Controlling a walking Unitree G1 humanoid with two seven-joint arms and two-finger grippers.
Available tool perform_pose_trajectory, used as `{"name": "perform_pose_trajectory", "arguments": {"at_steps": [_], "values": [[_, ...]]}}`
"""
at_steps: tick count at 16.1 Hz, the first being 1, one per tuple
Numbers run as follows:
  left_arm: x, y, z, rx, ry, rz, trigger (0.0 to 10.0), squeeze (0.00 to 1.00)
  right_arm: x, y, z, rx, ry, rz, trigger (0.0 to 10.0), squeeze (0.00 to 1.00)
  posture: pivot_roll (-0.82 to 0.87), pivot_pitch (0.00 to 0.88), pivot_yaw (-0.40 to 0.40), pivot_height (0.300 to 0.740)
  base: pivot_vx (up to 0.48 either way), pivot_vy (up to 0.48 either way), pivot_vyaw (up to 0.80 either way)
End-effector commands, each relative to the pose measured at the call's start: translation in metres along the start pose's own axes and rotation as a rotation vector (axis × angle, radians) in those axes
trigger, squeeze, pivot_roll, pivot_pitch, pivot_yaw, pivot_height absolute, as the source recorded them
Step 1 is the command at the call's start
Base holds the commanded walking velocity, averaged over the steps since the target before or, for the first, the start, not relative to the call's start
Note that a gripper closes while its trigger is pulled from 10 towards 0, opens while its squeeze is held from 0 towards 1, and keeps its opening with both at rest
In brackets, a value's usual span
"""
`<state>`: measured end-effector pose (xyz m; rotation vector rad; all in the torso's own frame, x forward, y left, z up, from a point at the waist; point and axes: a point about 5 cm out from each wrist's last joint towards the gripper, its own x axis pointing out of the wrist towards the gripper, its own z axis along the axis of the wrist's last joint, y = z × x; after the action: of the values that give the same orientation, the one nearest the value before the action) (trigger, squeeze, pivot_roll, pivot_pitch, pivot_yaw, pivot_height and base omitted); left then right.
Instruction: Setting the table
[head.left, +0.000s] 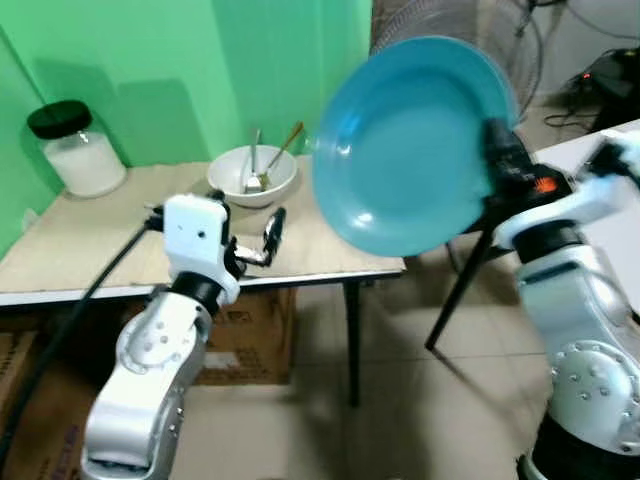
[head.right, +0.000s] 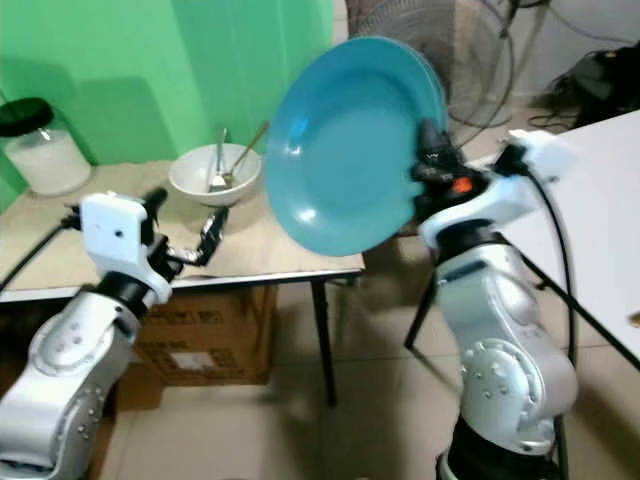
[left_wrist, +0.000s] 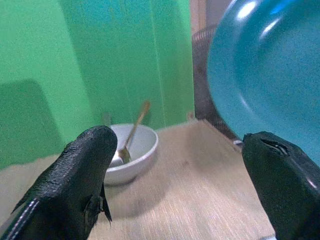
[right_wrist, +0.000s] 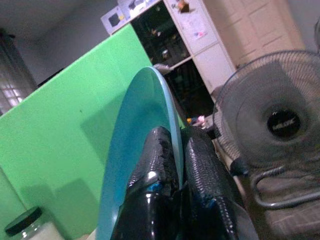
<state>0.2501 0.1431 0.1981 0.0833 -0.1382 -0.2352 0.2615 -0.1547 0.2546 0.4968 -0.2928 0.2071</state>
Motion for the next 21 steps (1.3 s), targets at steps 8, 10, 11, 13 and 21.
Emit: {"name": "perform_pose_trajectory", "arguments": {"at_steps": [8,10,11,13,21], "values": [[-0.004,0.007,-0.007,-0.02,0.037,0.05,10.0,0.0,-0.011,0.001,-0.021,-0.064,0.118,0.008,10.0,0.0,-0.09,0.0,0.035,0.74,0.0,0.091,-0.5],[-0.005,0.008,-0.009,-0.018,0.045,0.061,10.0,0.0,-0.016,0.0,-0.03,-0.092,0.17,0.018,10.0,0.0,-0.09,0.0,0.034,0.74,0.0,0.0,0.0],[-0.006,0.008,-0.009,-0.02,0.047,0.063,10.0,0.0,-0.018,0.001,-0.035,-0.098,0.199,0.022,10.0,0.0,-0.09,0.0,0.03,0.74,0.0,0.0,0.0],[-0.007,0.008,-0.01,-0.025,0.051,0.065,10.0,0.0,-0.019,0.001,-0.037,-0.11,0.215,0.028,10.0,0.0,-0.09,0.0,0.028,0.74,0.0,0.0,0.0],[-0.009,0.009,-0.013,-0.031,0.069,0.069,10.0,0.0,-0.023,-0.001,-0.042,-0.126,0.244,0.009,10.0,0.0,-0.09,0.0,0.033,0.74,0.0,0.0,0.0]]}}
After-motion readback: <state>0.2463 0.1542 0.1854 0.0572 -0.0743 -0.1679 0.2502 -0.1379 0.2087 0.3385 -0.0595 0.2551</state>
